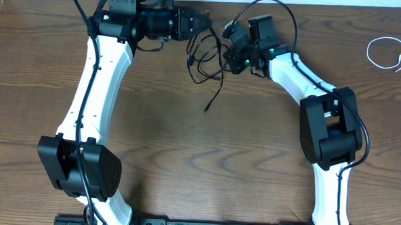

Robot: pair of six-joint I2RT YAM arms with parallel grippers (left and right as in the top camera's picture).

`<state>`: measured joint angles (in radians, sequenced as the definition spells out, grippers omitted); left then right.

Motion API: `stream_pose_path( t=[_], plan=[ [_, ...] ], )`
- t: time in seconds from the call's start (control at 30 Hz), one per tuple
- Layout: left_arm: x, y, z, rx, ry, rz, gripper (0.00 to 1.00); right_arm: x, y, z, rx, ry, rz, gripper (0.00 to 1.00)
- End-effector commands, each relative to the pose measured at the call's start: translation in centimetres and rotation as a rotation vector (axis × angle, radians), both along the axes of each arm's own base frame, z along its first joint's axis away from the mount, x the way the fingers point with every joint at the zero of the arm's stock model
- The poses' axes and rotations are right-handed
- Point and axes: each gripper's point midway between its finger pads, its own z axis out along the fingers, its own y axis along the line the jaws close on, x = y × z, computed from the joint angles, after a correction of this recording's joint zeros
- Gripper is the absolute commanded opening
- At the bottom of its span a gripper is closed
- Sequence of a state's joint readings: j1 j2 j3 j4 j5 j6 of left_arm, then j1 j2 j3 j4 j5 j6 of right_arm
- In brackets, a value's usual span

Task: Untangle cables
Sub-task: 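Reach the right gripper to the black cables held by the left gripper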

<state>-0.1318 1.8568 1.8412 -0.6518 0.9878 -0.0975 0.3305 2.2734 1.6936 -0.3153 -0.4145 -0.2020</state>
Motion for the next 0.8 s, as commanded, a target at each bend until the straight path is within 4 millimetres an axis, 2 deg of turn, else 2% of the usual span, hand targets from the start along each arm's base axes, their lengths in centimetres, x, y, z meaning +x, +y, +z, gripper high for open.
stream_pose_path(
  t=[0.0, 0.07, 0.17, 0.33, 0.43, 0.53, 0.67, 0.77],
  plan=[
    [1.2, 2.9, -1.5, 0.172, 0.003, 0.169, 0.08, -0.1, -3.3, 4.1, 0.032, 0.035, -0.102, 0.01],
    [1.4, 3.8, -2.4, 0.23, 0.026, 0.217, 0.08, -0.7, -4.7, 5.6, 0.027, 0.053, -0.124, 0.01],
    [1.4, 5.2, -3.8, 0.311, 0.06, 0.276, 0.08, -2.6, -7.2, 9.2, 0.017, 0.084, -0.162, 0.01],
    [1.1, 6.9, -5.3, 0.403, 0.104, 0.337, 0.08, -5.2, -11.2, 12.6, -0.004, 0.14, -0.265, 0.01],
    [0.8, 8.4, -6.4, 0.489, 0.139, 0.389, 0.08, -6.2, -13.1, 13.4, -0.017, 0.18, -0.356, 0.01],
    [0.0, 9.0, -7.1, 0.527, 0.177, 0.399, 0.07, -6.7, -15.0, 13.8, -0.015, 0.226, -0.477, 0.01],
    [-0.8, 9.2, -7.6, 0.543, 0.214, 0.39, 0.07, -7.2, -16.4, 13.1, -0.045, 0.268, -0.557, 0.01],
    [-1.2, 10.5, -8.3, 0.617, 0.235, 0.426, 0.08, -7.4, -19.5, 12.4, -0.151, 0.274, -0.722, 0.01]
  ],
)
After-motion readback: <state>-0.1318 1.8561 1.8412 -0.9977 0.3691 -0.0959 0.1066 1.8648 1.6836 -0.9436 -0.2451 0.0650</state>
